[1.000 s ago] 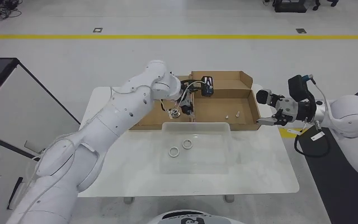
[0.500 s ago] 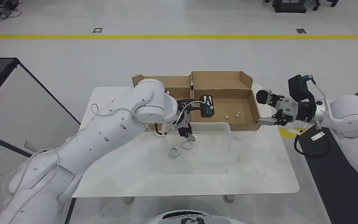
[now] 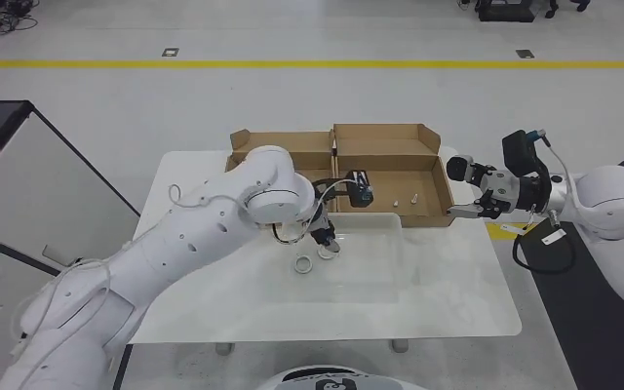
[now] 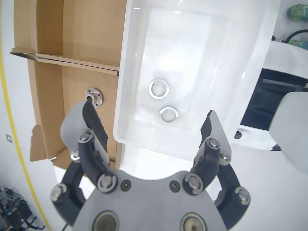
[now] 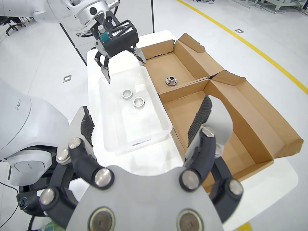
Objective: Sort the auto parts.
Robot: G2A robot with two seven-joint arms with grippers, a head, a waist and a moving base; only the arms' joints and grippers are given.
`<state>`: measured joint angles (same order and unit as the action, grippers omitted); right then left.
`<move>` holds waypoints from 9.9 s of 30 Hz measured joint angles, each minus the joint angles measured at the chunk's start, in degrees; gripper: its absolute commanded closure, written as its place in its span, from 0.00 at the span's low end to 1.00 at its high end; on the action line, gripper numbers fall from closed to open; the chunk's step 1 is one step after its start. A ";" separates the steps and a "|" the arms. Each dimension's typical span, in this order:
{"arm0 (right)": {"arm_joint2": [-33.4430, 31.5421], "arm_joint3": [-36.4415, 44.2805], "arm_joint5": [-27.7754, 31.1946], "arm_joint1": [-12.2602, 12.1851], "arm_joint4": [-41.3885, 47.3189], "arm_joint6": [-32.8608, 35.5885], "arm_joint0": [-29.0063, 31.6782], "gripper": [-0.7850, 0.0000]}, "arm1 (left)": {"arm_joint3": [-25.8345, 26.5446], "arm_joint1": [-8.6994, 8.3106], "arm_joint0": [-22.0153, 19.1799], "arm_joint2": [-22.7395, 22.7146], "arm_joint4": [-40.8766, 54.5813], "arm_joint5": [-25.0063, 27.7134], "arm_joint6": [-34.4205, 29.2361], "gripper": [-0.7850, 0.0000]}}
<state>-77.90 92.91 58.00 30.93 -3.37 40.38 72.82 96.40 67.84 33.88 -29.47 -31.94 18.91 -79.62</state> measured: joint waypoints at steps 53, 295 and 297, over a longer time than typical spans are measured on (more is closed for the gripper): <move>0.00 0.00 0.00 0.00 0.00 0.00 0.00 0.00 | -16.94 7.70 -7.17 19.73 -3.88 12.47 6.69 0.37; 0.00 0.00 0.00 0.00 0.00 0.00 0.00 0.00 | 14.02 -6.31 35.37 -44.00 75.38 39.09 37.58 1.00; 0.00 0.00 0.00 0.00 0.00 0.00 0.00 0.00 | 14.15 -5.80 35.60 -44.56 78.76 39.09 36.06 1.00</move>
<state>-77.90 92.91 58.00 30.93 -3.37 40.38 72.82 110.55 62.04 69.48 -74.03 46.81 58.00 -43.56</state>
